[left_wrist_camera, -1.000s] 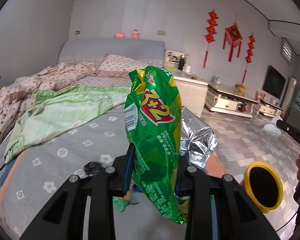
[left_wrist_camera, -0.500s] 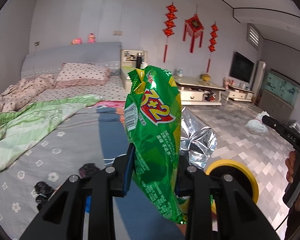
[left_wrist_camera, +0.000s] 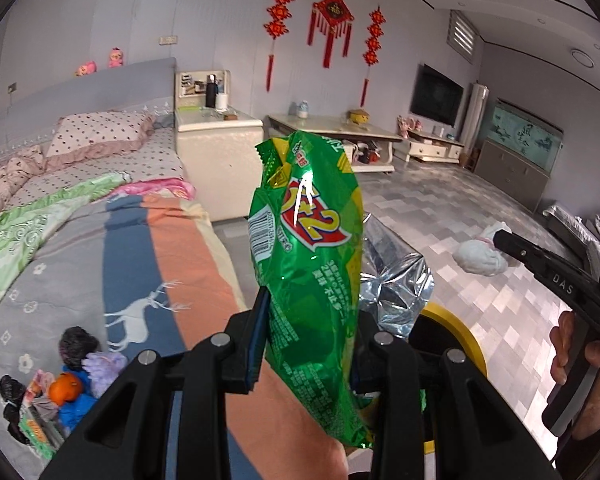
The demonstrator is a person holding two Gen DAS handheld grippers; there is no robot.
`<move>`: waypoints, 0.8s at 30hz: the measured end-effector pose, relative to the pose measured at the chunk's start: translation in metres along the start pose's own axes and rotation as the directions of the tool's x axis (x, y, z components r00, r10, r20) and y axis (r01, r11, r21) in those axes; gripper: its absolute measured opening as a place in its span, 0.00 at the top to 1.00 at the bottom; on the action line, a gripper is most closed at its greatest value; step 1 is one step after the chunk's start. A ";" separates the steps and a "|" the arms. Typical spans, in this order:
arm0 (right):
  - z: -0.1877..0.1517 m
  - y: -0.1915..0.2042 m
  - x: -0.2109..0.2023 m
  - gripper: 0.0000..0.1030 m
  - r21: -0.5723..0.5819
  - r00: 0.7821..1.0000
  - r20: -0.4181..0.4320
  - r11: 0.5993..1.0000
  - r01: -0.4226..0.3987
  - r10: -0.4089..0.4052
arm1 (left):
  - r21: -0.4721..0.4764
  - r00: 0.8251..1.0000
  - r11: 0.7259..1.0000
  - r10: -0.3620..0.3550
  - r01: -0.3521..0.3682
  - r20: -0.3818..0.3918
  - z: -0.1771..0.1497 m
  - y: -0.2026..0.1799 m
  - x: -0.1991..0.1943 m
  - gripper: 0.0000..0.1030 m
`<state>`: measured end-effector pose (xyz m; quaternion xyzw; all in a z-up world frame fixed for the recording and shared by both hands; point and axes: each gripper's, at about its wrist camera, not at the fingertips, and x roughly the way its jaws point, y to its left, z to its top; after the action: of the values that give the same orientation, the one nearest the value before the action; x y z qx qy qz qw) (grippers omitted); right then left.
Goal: Collect trash
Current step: 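Carry both items over the yellow bin and open both tools to drop them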
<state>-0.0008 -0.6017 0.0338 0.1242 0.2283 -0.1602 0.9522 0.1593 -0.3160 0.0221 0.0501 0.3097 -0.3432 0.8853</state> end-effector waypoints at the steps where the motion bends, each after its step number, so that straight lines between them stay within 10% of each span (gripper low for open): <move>1: -0.004 -0.004 0.004 0.89 0.005 1.000 -0.008 1.000 0.006 -0.006 | 0.005 1.000 1.000 -0.010 0.010 -0.012 -0.004 -0.004 0.008 0.72; 18: -0.063 -0.062 0.060 0.87 0.109 0.985 -0.148 0.988 0.107 -0.090 | -0.004 0.979 0.992 -0.126 0.127 -0.160 -0.045 -0.050 0.090 0.67; 24: -0.064 -0.065 0.059 0.72 0.126 0.984 -0.142 0.985 0.122 -0.104 | -0.037 0.979 0.991 -0.130 0.126 -0.157 -0.043 -0.042 0.090 0.53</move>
<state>0.0002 -0.6563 -0.0597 0.1853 0.2876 -0.2201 0.9135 0.1613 -0.3868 -0.0596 0.0456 0.3863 -0.3902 0.8345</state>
